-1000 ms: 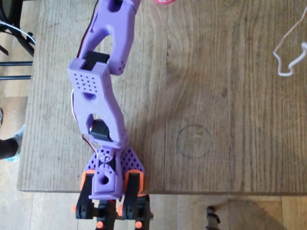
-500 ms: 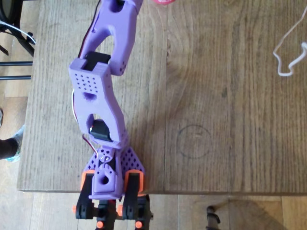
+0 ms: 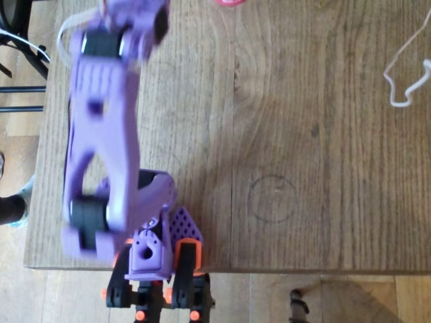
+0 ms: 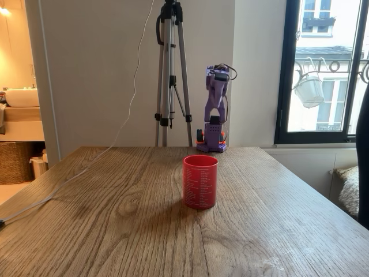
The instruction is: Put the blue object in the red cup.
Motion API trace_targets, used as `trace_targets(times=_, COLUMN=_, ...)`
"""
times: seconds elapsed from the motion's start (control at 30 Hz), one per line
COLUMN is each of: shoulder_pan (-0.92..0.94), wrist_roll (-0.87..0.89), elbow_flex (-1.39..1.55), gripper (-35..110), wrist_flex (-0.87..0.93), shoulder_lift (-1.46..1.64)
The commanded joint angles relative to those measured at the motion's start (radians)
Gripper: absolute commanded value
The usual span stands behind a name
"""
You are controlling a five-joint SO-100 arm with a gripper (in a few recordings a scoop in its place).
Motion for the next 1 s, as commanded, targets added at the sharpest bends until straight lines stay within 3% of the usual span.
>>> trace_targets(times=0.0, shoulder_pan=0.018, wrist_roll=0.025, elbow_flex=0.321, gripper=0, wrist_flex=0.052, shoulder_lift=0.434)
trace_targets(times=0.2, shoulder_pan=-0.115, wrist_roll=0.083, elbow_flex=0.683, gripper=0, wrist_flex=-0.083, shoulder_lift=0.595)
trace_targets(times=0.43, shoulder_pan=-0.158, wrist_roll=0.126, elbow_flex=0.865, gripper=0, wrist_flex=0.173, shoulder_lift=0.788)
trace_targets(times=0.63, shoulder_pan=-0.152, wrist_roll=0.179, elbow_flex=0.954, gripper=0, wrist_flex=0.29, shoulder_lift=0.836)
trace_targets(times=0.97, shoulder_pan=-0.14, wrist_roll=0.184, elbow_flex=0.992, gripper=0, wrist_flex=0.31, shoulder_lift=0.836)
